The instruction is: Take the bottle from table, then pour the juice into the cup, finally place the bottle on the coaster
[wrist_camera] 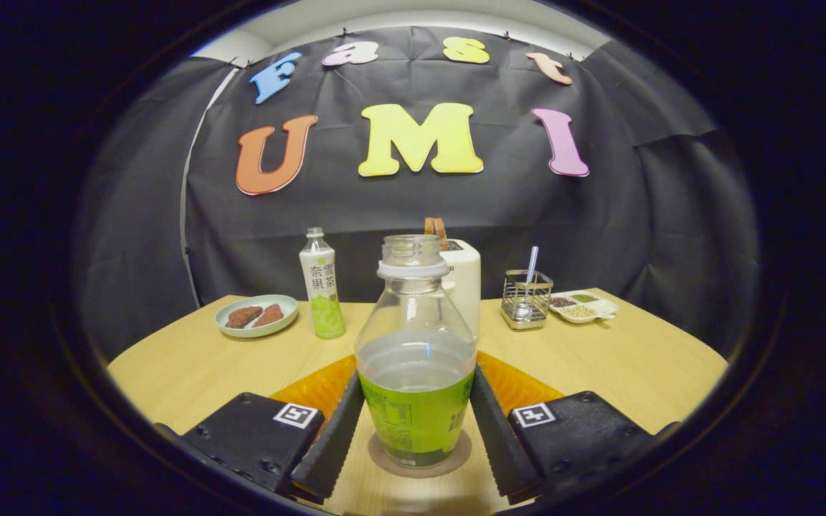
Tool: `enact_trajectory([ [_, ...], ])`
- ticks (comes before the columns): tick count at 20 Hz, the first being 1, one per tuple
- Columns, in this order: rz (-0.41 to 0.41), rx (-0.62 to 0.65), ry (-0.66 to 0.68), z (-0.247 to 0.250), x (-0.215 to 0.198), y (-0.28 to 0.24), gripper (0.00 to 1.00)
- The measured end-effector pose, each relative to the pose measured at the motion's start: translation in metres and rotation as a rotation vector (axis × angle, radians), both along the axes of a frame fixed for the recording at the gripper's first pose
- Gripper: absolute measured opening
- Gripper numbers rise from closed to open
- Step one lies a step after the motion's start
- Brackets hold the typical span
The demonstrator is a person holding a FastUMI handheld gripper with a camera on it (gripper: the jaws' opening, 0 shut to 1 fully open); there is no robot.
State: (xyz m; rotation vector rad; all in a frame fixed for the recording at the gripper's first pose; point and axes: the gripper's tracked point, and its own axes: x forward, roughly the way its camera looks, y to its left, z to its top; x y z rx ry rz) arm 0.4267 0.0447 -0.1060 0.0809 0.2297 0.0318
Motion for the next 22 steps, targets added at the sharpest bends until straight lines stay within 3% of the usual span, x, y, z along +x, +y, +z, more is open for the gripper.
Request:
enact_trajectory([
  [2, 0.009, 0.007, -0.004, 0.004, -0.003, 0.004, 0.87],
  [4, 0.013, 0.013, -0.019, 0.013, -0.009, 0.006, 0.99],
  [5, 0.014, 0.009, -0.025, 0.016, -0.015, 0.006, 1.00],
  [10, 0.027, -0.001, -0.061, 0.039, -0.051, 0.007, 1.00],
  [14, -0.026, -0.018, -0.051, 0.052, -0.090, -0.003, 1.00],
  [22, -0.072, -0.110, -0.115, 0.089, -0.197, -0.016, 1.00],
])
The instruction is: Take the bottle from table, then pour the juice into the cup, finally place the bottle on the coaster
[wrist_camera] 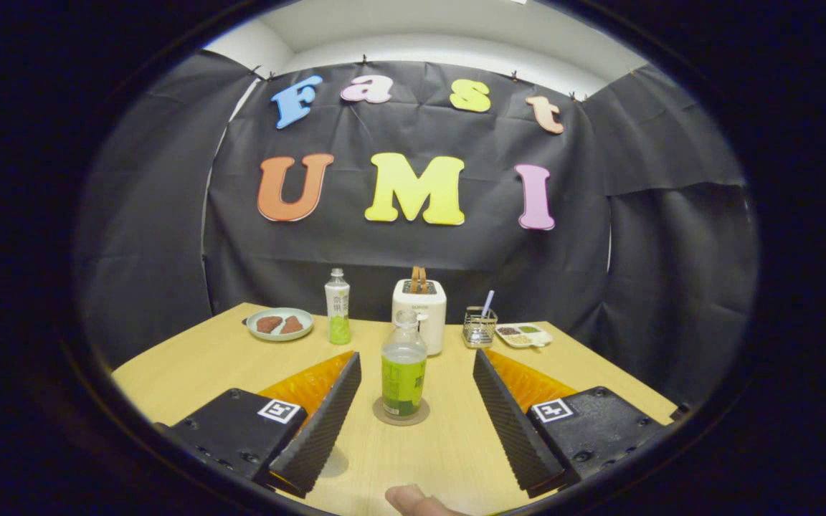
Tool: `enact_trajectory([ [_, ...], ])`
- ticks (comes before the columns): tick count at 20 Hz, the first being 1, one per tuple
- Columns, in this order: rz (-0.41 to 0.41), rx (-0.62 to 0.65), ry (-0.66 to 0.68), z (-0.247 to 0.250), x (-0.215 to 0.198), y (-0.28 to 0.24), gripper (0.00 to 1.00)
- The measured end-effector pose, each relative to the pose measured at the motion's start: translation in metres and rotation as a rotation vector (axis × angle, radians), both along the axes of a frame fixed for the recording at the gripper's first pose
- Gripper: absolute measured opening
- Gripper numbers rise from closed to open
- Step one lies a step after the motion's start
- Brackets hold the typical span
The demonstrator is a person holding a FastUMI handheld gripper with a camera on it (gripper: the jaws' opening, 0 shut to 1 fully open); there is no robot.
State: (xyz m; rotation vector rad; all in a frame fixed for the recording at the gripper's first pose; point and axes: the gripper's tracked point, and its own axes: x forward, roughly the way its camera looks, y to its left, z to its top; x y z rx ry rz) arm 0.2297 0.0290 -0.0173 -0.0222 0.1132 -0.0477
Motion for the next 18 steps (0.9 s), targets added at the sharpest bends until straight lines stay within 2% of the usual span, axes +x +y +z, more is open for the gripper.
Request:
enact_trajectory([
  [4, -0.035, 0.020, -0.066, 0.016, -0.061, -0.017, 1.00],
  [10, 0.018, 0.061, -0.092, 0.005, -0.143, -0.009, 1.00],
  [15, 0.052, -0.007, -0.081, -0.006, -0.174, -0.012, 1.00],
  [18, 0.046, -0.044, -0.096, -0.011, -0.185, -0.024, 1.00],
])
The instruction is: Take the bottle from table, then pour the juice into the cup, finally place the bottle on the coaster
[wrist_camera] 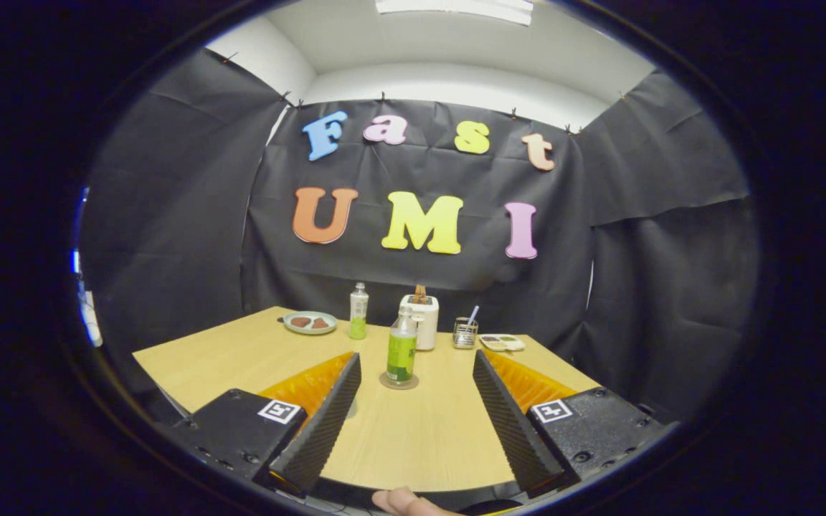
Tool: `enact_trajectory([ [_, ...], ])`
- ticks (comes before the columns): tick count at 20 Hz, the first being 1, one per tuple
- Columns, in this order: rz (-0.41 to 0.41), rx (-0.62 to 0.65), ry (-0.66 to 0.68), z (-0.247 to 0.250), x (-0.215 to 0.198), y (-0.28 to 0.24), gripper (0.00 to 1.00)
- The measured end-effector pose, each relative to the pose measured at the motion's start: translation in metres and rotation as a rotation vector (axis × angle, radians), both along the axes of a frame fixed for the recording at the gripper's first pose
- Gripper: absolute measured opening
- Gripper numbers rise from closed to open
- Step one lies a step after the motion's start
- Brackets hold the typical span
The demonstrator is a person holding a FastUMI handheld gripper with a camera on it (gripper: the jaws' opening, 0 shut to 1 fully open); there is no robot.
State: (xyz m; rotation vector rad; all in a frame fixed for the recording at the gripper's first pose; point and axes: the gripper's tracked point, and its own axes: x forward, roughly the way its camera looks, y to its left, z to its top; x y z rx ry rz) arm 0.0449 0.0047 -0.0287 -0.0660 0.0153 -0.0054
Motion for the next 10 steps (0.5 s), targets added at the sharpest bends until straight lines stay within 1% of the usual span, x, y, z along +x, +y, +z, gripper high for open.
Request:
enact_trajectory([
  [5, -0.043, 0.006, 0.033, -0.018, 0.001, -0.029, 1.00],
  [8, -0.060, 0.019, 0.024, -0.015, -0.001, -0.045, 1.00],
  [10, -0.057, 0.040, 0.011, -0.012, -0.004, -0.051, 1.00],
])
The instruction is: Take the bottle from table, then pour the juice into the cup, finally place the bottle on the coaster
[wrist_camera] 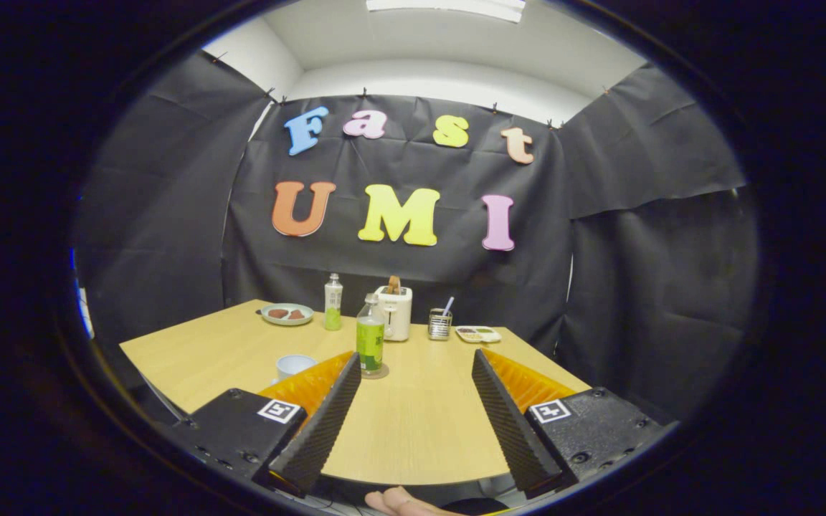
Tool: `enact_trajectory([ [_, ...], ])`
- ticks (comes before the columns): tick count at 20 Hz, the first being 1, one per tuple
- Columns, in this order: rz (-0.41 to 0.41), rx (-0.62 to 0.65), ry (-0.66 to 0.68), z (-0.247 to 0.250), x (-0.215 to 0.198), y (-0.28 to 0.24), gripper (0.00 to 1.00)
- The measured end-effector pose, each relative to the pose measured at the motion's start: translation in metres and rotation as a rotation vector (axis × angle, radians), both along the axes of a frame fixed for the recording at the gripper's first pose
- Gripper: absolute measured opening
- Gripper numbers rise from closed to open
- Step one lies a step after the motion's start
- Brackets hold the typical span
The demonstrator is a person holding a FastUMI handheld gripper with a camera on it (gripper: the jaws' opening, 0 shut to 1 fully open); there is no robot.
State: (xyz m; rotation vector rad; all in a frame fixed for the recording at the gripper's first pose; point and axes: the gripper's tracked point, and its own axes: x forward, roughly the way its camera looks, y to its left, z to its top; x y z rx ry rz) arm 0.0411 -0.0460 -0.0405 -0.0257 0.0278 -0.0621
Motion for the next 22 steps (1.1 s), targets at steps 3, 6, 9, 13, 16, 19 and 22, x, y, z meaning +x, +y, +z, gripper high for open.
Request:
enact_trajectory([
  [3, 0.003, -0.002, -0.011, 0.002, -0.003, -0.003, 1.00],
  [6, 0.014, -0.014, -0.007, 0.000, -0.004, -0.001, 1.00],
  [9, 0.017, -0.019, 0.000, -0.003, -0.003, -0.001, 1.00],
  [13, 0.006, -0.021, 0.005, -0.006, -0.002, -0.004, 1.00],
  [16, 0.005, -0.019, 0.008, -0.009, -0.002, -0.005, 1.00],
  [19, 0.008, -0.026, 0.007, -0.010, -0.003, -0.004, 1.00],
  [22, 0.012, -0.025, 0.007, -0.011, -0.004, -0.003, 1.00],
])
